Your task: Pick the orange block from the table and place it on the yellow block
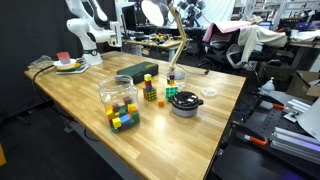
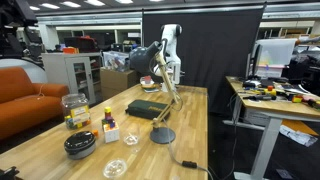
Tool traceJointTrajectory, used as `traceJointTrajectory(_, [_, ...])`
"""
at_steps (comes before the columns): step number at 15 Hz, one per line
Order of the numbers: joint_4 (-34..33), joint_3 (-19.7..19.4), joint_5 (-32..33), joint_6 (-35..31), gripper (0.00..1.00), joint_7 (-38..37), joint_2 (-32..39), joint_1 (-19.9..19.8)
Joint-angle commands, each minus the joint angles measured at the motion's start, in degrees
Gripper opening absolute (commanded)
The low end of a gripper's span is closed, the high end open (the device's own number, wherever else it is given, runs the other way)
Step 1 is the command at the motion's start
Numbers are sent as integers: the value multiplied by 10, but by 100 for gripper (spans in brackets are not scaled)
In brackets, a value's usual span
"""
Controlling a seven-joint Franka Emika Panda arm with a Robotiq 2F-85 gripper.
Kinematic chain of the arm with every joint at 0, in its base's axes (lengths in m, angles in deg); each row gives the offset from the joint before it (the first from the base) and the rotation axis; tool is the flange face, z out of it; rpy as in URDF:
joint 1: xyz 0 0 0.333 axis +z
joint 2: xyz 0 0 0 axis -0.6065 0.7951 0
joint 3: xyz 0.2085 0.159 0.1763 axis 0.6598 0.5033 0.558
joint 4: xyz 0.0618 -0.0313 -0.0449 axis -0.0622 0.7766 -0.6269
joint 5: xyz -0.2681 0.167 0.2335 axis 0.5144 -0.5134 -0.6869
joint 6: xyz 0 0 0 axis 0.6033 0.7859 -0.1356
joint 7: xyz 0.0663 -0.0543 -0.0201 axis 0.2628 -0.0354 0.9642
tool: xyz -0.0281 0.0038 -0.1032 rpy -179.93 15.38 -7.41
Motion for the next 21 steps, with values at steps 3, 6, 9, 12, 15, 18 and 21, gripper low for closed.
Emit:
traceJointTrajectory(3, [-3, -9, -3, -3, 100, -2, 16, 21])
traceJointTrajectory(6, [0, -6, -30, -20, 100, 0, 54, 42])
traceJointTrajectory(9, [-2, 2, -38, -49, 100, -1, 105, 57])
traceJointTrajectory(12, [-9, 11, -34, -74, 100, -4, 160, 70])
traceJointTrajectory(15, [5, 5, -30, -74, 100, -7, 149, 75])
traceJointTrajectory(18, [5, 3, -30, -73, 100, -6, 139, 74])
traceJointTrajectory(21, [7, 4, -32, -81, 100, -9, 143, 74])
